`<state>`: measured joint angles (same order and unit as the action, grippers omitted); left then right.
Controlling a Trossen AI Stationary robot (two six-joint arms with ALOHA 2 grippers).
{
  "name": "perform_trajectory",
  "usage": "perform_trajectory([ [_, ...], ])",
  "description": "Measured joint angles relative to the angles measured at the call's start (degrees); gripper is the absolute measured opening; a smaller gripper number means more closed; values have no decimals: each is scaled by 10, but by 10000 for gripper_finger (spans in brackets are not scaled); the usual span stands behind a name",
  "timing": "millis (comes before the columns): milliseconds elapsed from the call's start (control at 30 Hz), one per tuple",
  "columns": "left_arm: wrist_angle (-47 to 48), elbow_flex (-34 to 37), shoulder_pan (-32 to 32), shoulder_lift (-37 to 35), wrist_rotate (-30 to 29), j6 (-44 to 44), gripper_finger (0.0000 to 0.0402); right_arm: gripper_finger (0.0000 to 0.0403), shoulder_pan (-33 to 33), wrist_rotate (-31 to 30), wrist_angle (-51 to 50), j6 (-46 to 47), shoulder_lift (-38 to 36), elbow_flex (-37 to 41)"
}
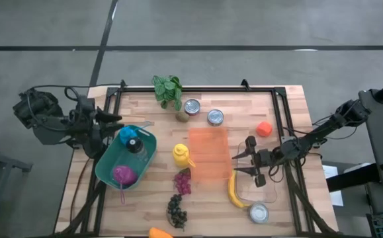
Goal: Pick & Place Food Item
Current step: Put the yellow water bottle into the green bin
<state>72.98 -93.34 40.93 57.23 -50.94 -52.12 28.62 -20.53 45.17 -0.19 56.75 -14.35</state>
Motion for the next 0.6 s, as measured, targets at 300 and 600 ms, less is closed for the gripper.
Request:
perform_trajectory([
  [300, -42, -2, 0, -4, 0, -6, 173, 189, 0, 0, 0, 0, 0, 0],
  [600, -110, -9, -17, 31, 22, 156, 173, 189, 0, 0, 0, 0, 0, 0],
])
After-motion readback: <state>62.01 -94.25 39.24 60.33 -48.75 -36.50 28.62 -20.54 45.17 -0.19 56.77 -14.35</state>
